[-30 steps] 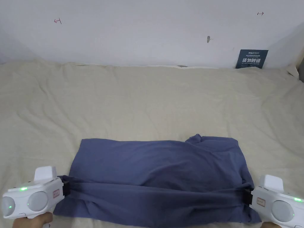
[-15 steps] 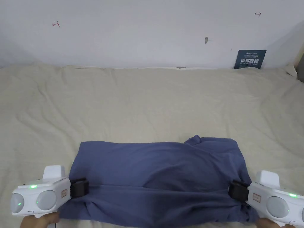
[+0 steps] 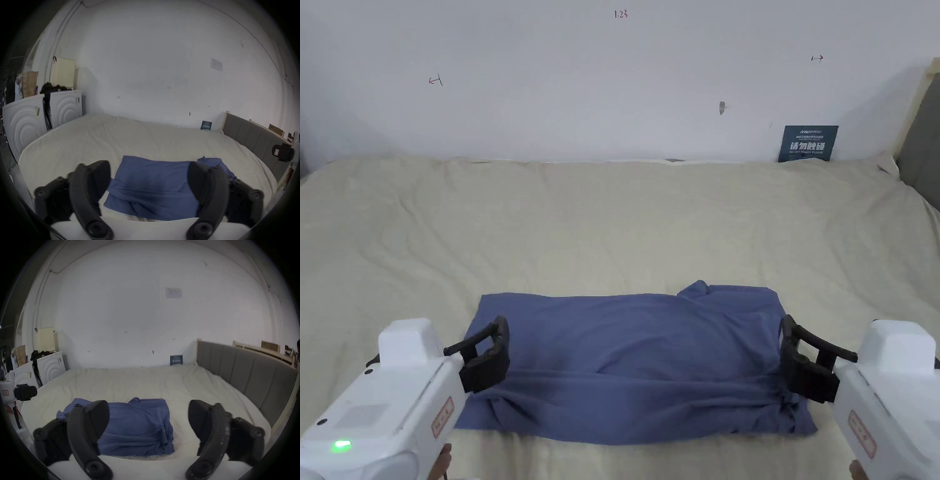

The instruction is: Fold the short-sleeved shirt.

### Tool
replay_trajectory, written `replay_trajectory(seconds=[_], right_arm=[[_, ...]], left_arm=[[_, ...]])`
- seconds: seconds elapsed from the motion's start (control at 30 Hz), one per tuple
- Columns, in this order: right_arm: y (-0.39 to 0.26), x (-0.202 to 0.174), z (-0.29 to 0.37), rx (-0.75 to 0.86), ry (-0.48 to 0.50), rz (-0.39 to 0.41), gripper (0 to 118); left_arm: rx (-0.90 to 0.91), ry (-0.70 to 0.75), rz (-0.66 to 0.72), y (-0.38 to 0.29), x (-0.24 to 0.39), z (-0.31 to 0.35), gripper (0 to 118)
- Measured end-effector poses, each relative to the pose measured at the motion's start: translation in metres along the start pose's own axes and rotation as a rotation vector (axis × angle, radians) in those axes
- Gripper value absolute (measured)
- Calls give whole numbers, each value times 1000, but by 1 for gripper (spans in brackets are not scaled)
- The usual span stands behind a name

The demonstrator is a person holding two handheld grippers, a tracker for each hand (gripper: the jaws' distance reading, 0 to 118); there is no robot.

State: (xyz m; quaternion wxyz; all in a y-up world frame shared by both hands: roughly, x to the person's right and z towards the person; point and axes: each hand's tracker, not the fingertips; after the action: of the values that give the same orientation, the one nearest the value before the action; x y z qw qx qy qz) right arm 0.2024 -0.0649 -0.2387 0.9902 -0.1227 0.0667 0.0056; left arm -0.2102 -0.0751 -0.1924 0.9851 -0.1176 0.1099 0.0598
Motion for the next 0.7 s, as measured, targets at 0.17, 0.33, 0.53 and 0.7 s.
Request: replay_trajectory(seconds=[0.17, 0.33, 0.53, 0.7], right_arm=[[-4, -9, 23, 13, -30, 70, 3], [-9, -8, 24, -5, -30, 53, 1], [-15, -1, 11, -43, -34, 36, 1], [-21, 2, -3, -77, -49, 22, 2]], left_arm=[[-2, 14, -40, -15, 11, 15, 0], [-94, 34, -52, -22, 3, 13, 0], [-294, 44, -20, -31, -34, -37, 0], [-494, 46, 18, -44, -72, -95, 1]])
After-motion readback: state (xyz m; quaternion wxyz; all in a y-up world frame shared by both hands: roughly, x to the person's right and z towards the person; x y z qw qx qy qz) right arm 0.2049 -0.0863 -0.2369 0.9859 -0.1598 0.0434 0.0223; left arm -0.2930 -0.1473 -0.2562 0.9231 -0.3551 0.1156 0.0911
